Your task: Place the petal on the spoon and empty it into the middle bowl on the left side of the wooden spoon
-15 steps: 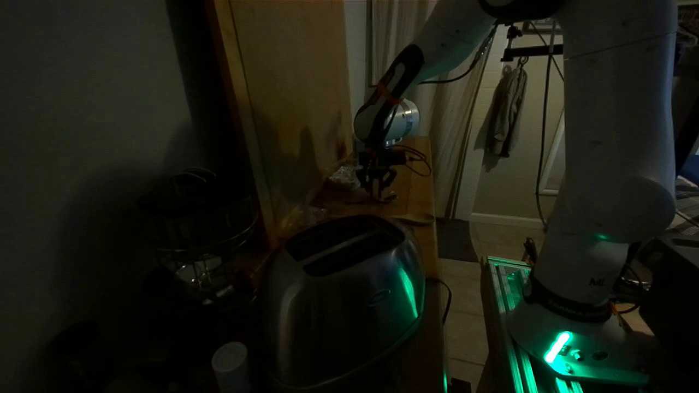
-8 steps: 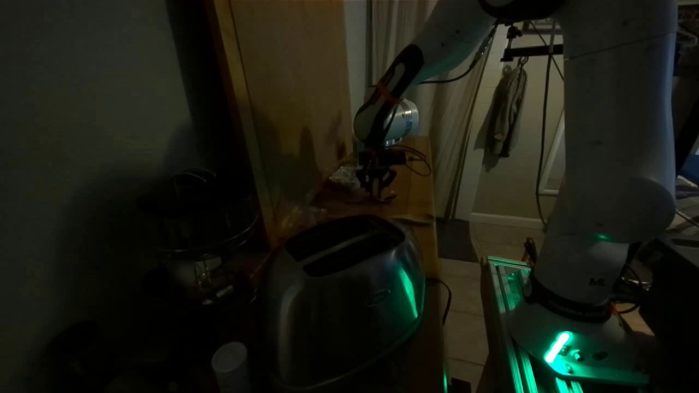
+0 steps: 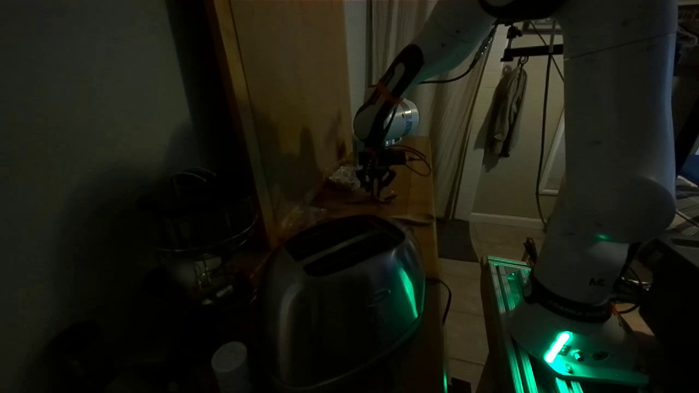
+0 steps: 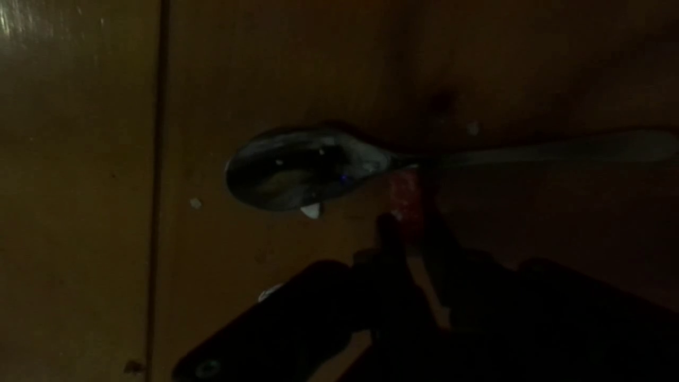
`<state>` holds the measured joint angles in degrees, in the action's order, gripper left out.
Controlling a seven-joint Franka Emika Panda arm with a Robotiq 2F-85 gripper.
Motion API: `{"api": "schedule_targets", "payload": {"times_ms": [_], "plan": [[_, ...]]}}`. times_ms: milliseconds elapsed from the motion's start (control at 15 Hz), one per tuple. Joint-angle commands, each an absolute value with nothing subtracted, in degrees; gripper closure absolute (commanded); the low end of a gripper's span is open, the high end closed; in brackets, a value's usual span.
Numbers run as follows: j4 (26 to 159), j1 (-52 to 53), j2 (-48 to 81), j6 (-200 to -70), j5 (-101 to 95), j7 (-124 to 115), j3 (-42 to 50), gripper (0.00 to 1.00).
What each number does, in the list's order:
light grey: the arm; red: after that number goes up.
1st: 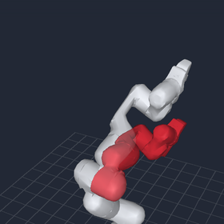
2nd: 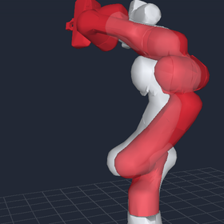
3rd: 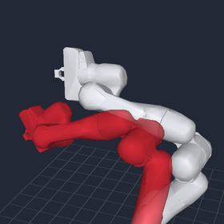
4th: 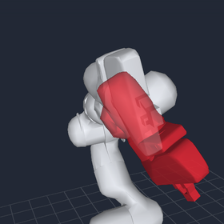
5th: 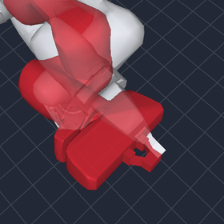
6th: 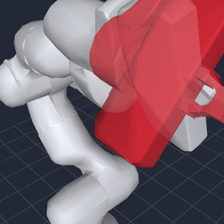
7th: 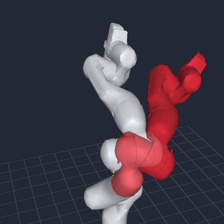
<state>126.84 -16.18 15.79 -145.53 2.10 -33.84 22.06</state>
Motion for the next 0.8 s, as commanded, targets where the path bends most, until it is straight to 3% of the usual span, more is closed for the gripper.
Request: {"api": "schedule_targets", "payload": {"times_ms": [0,267,733], "plan": [[126.13,-15.27,16.05,-144.41,1.08,-34.78,22.98,0.93],[126.13,-15.25,16.0,-144.51,1.06,-34.91,23.06,0.88],[126.19,-15.4,15.36,-144.31,1.01,-35.0,23.49,0.93]]}}
